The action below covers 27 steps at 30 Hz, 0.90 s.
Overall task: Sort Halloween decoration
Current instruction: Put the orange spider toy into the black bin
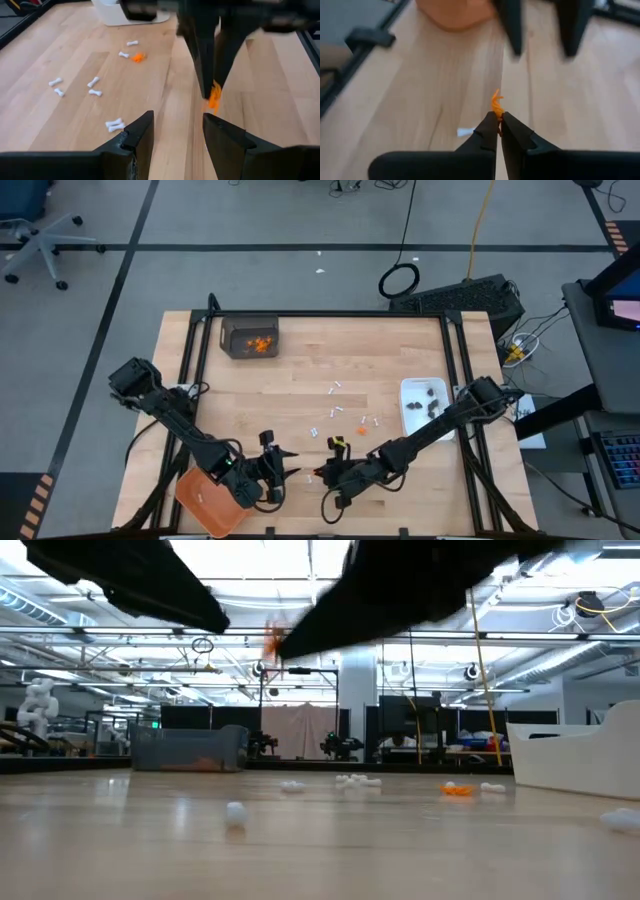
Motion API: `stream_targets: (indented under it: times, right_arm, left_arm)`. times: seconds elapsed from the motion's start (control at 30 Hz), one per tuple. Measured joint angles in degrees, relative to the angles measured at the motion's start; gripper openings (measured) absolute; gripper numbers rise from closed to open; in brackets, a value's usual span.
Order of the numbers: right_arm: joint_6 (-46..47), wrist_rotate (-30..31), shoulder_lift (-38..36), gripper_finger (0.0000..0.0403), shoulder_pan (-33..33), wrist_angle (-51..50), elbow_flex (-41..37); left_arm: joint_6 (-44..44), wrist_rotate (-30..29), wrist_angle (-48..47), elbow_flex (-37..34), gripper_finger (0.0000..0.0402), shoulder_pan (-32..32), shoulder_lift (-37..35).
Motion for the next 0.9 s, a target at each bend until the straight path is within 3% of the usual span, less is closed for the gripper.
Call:
stream_targets:
  times: [0.47,0.9]
  right_arm:
    - [-1.8,0.1,-2.8,0.0,-2.4,0.2,0.0]
    - [-1.7,0.1,-2.8,0.0,-3.8,0.3,0.0]
  left_arm:
    - [2.7,-0.2,6.7,0.0,0.0168,0.6,2.4]
    - [4.4,3.6,10.5,0.0,0.0168,4.2,4.4]
